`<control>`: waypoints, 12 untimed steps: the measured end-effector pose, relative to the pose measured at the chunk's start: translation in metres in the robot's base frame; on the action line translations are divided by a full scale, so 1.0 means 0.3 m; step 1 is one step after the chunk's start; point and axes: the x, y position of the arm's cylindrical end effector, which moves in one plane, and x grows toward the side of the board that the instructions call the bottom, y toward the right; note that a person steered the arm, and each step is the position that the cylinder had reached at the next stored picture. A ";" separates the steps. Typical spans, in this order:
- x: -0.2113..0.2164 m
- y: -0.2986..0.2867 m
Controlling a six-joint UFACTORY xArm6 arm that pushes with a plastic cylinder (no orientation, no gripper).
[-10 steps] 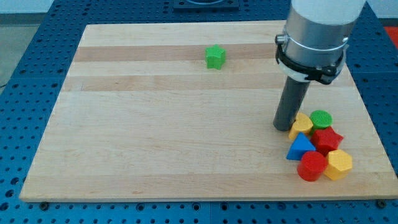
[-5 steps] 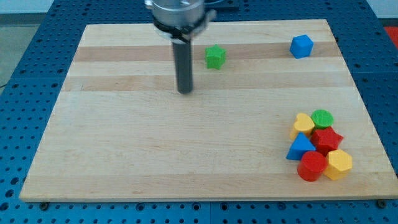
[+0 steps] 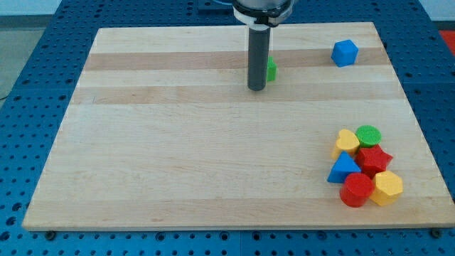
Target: Slide the green star to the group of the blocks
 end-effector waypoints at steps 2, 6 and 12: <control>-0.285 0.000; -0.218 0.174; 0.199 0.064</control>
